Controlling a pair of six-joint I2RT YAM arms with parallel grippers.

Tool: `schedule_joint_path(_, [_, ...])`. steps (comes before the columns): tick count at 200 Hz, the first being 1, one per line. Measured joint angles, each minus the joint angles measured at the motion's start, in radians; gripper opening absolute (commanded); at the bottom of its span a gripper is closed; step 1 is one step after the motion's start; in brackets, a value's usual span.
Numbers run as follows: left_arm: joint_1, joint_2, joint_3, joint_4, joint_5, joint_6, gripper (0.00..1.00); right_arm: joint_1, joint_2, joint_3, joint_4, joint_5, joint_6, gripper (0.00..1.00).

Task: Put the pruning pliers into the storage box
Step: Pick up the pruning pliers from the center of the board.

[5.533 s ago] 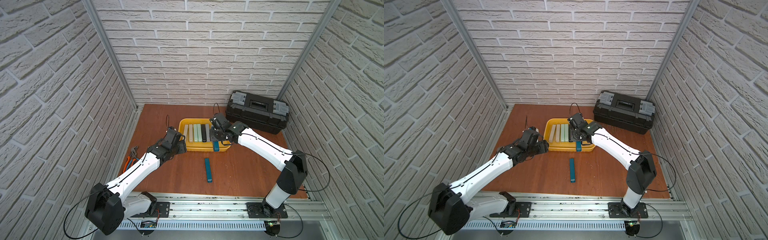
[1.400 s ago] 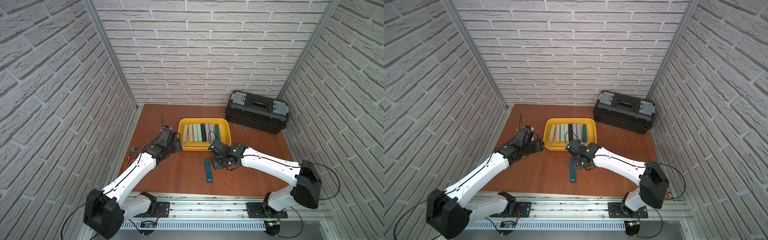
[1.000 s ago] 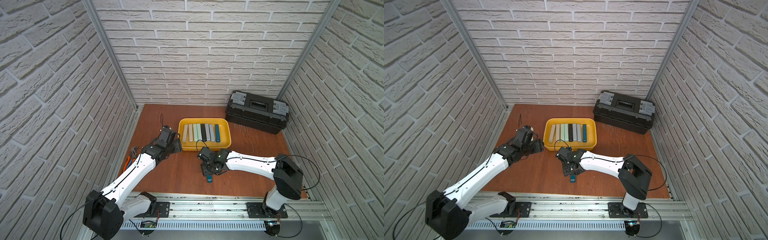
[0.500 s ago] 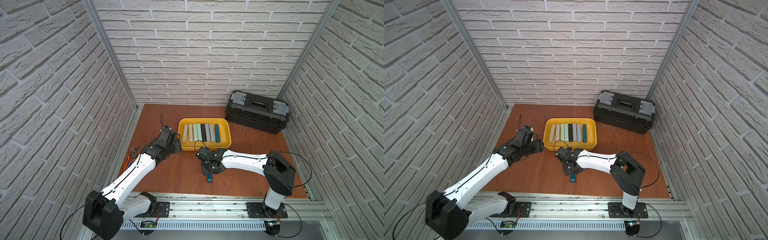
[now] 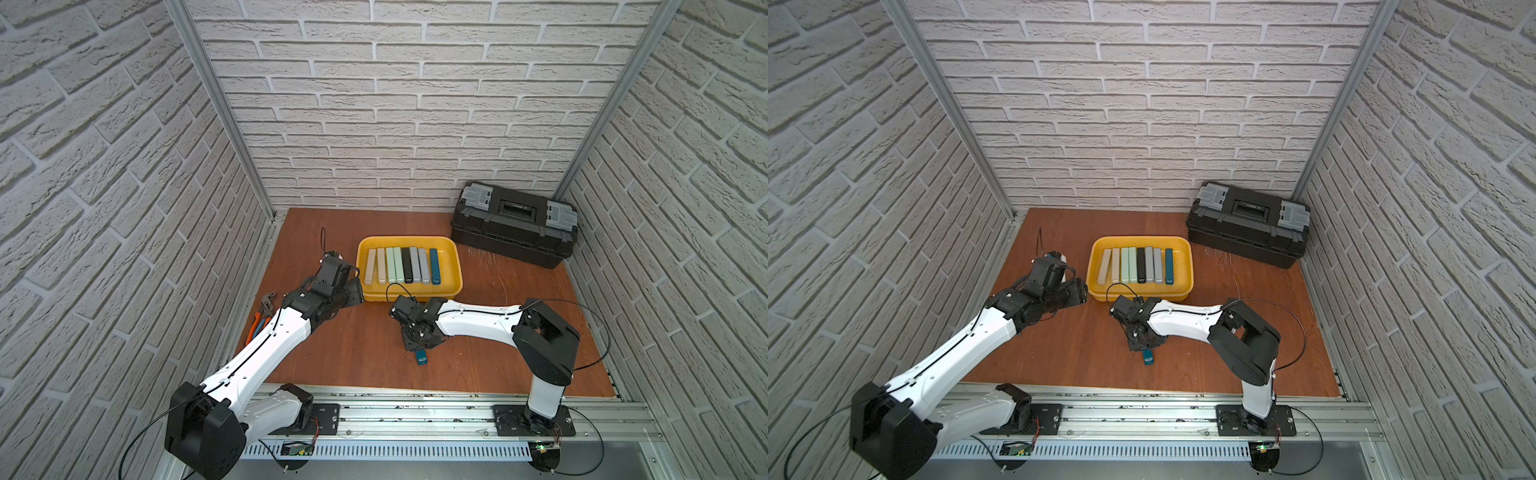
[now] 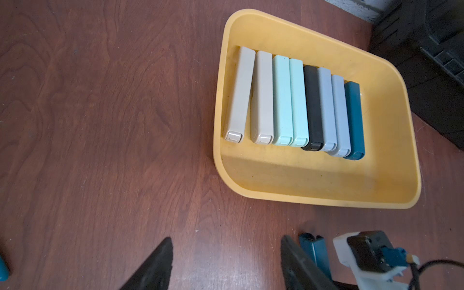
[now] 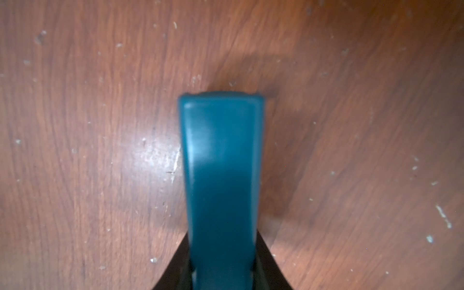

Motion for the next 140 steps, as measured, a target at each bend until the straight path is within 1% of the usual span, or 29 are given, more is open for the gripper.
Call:
schedule_joint_path(9, [0.000, 0.000, 0.000, 0.000, 0.000, 0.000, 0.68, 0.000, 0.000, 0.000, 0.001, -0.001, 0.000, 0.23])
schedule_joint_path(70, [0.000, -0.001, 0.000, -0.007, -0.003, 0.000, 0.68, -0.001, -0.013, 0.004, -0.015, 0.006, -0.003, 0.22])
schedule_joint_path(92, [0.000, -0.001, 0.000, -0.008, -0.003, 0.000, 0.68, -0.004, -0.075, 0.023, -0.068, 0.033, -0.020, 0.22])
schedule_joint_path(114, [0.002, -0.001, 0.000, -0.008, -0.003, -0.001, 0.68, -0.021, -0.149, 0.105, -0.133, 0.067, -0.053, 0.23])
schedule_joint_path(140, [0.005, -0.001, 0.000, -0.008, -0.008, -0.005, 0.68, -0.063, -0.228, 0.188, -0.145, 0.139, -0.099, 0.24])
